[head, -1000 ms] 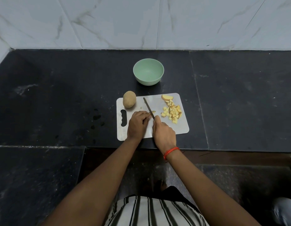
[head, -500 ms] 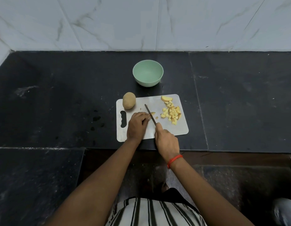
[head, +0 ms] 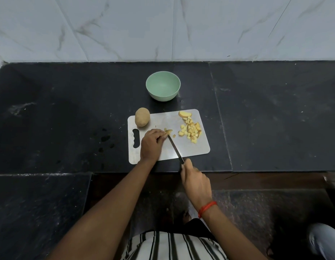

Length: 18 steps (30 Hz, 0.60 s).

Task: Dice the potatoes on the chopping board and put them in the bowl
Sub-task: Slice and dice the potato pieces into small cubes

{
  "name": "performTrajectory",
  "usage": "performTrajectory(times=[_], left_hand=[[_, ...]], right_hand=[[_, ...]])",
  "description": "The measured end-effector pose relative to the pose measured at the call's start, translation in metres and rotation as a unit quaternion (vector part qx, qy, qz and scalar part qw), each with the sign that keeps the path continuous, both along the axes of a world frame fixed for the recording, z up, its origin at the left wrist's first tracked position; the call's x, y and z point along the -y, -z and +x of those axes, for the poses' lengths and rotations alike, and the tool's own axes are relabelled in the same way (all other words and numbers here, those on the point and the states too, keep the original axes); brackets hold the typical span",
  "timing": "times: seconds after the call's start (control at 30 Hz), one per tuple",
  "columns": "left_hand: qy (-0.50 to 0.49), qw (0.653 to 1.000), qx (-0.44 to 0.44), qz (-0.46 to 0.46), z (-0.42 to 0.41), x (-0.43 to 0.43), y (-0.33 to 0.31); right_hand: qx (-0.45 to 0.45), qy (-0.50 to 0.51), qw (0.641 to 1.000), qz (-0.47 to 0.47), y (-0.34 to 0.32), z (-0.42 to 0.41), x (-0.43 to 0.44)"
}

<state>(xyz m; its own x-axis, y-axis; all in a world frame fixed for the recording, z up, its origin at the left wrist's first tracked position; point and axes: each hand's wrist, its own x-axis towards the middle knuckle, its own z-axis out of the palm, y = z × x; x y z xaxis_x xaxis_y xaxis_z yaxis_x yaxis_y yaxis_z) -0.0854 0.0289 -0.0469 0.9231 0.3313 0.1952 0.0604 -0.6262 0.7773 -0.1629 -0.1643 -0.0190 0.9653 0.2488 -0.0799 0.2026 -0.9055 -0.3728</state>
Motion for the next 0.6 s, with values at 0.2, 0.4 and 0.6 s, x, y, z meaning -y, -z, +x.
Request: performTrajectory(times=[0.2, 0.4, 0.6], left_hand=[[0.016, 1.0, -0.006, 0.004, -0.002, -0.008, -0.001], [0.012, 0.999, -0.005, 0.045, -0.004, -0.01, 0.008], [0.019, 0.997, -0.001, 0.074, -0.003, -0.01, 0.012]], right_hand=[[0.029, 0.022, 0.998, 0.056, -0.003, 0.003, -0.012], [0.05, 0.023, 0.996, 0.064, -0.01, 0.037, -0.035], [0.047, 0.004, 0.997, 0.053, -0.004, 0.06, -0.053]])
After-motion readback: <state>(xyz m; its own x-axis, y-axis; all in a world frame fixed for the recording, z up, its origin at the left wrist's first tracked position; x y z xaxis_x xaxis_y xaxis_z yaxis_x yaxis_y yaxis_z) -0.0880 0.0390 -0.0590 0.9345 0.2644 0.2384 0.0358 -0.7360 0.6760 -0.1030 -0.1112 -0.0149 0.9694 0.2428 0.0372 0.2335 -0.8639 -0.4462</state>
